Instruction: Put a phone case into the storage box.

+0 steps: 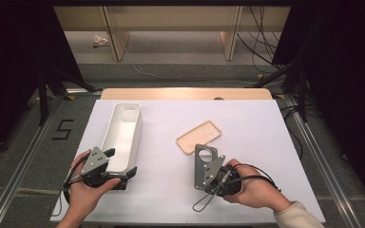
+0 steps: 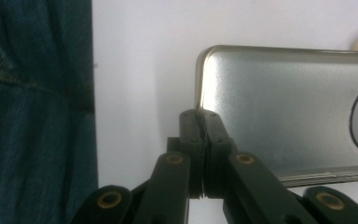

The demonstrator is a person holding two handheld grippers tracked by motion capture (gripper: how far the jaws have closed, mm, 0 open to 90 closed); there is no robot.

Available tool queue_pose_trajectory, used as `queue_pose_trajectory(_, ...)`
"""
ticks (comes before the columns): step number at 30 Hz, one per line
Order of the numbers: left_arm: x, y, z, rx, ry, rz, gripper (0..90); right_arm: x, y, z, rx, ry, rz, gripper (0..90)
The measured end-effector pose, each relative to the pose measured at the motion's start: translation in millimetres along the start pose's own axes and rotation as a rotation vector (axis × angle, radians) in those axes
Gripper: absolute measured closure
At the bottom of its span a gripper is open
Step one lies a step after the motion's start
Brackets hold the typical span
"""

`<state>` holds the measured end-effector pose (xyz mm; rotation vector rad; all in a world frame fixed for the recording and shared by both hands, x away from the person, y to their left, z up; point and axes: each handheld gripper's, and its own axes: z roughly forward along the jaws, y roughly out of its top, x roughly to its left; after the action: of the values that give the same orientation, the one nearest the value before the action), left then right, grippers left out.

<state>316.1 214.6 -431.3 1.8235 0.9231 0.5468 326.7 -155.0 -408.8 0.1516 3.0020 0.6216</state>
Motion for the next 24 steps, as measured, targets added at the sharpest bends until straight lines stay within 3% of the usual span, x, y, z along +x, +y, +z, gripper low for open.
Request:
queue_pose_trajectory(13, 1.0, 0.4, -0.3, -0.003, 0.003, -0.002, 0.0, -5.5, -3.0, -5.7, -0.120, -0.042, 0.019, 89.7)
queue_pose_trajectory(19, 1.0, 0.9, -0.5, -0.005, 0.004, -0.002, 0.0, -7.9, -7.0, -8.7, -0.239, -0.060, 0.020, 89.8)
queue_pose_trajectory(24, 0.7, 0.9, 0.0, -0.005, 0.003, -0.001, 0.0, -9.5, -10.4, -6.6, -0.280, -0.046, 0.033, 89.7)
